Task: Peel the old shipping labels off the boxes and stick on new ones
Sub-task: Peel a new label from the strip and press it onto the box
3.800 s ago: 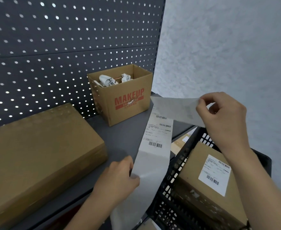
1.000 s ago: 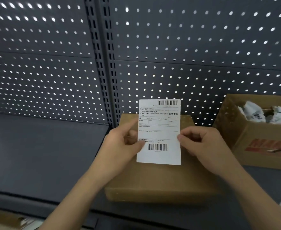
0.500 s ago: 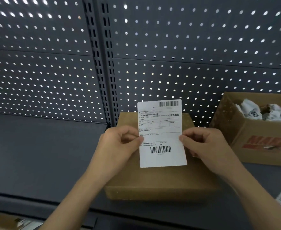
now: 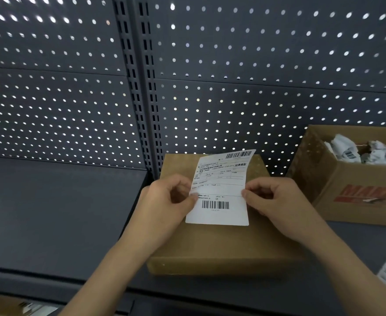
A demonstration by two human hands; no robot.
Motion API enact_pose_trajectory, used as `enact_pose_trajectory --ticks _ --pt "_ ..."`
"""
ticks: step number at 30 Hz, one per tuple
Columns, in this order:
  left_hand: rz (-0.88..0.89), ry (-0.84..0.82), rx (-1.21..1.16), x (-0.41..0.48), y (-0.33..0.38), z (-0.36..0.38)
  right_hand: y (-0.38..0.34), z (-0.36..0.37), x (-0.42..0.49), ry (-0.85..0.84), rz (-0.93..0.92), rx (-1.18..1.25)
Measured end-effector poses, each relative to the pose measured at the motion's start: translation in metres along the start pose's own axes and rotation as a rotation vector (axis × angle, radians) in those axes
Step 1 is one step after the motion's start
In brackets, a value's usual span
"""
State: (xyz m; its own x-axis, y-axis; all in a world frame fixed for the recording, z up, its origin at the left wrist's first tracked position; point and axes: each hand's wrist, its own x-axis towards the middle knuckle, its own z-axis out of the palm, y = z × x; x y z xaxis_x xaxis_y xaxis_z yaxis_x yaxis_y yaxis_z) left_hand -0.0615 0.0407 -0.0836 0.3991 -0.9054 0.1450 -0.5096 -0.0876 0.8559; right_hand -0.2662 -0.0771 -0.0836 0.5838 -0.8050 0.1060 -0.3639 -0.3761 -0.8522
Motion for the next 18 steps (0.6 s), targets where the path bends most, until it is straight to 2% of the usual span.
enact_pose_trajectory --ticks 6,18 --pt "-0.013 -0.051 0.045 0.0 -0.003 0.0 0.005 -0.002 0.001 0.003 -0.015 -0.157" --pt "0.005 -0.091 0.143 0.001 -0.012 0.001 0.005 0.005 0.0 0.061 -0.075 -0.283"
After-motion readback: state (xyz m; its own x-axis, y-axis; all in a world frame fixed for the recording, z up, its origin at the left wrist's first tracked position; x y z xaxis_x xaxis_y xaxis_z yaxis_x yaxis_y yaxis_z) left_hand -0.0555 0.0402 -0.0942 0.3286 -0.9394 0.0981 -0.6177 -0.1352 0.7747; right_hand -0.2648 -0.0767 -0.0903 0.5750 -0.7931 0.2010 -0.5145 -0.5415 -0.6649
